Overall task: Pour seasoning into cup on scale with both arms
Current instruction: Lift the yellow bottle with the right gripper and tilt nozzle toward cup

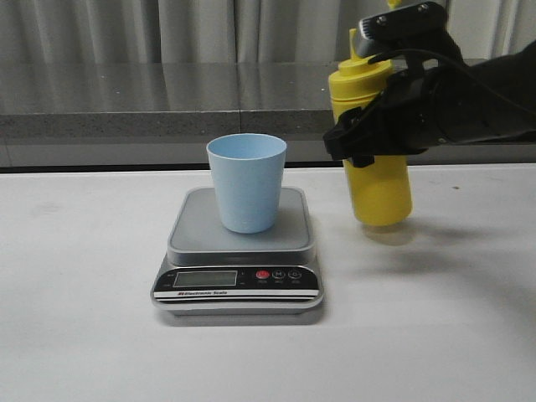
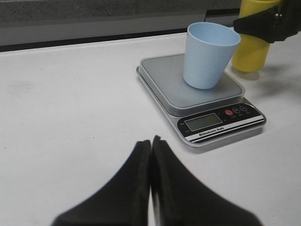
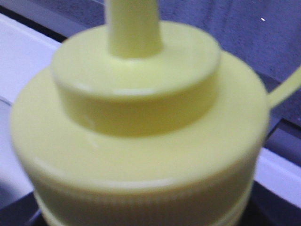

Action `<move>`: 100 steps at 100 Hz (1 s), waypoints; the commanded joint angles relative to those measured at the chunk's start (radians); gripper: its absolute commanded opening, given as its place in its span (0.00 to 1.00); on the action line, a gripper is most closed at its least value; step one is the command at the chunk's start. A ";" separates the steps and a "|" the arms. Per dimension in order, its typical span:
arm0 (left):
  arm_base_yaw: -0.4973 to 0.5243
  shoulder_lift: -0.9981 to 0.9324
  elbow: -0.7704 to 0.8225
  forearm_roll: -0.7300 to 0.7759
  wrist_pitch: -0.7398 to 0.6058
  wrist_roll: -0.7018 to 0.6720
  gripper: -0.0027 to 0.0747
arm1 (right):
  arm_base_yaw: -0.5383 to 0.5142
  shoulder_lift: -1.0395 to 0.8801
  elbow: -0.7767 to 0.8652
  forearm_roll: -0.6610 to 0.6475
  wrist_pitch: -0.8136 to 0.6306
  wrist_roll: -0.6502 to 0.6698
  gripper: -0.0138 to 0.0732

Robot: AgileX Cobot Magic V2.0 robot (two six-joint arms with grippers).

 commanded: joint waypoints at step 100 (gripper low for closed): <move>0.003 0.007 -0.026 -0.001 -0.083 -0.011 0.01 | 0.144 -0.080 -0.325 -1.038 0.679 0.017 0.09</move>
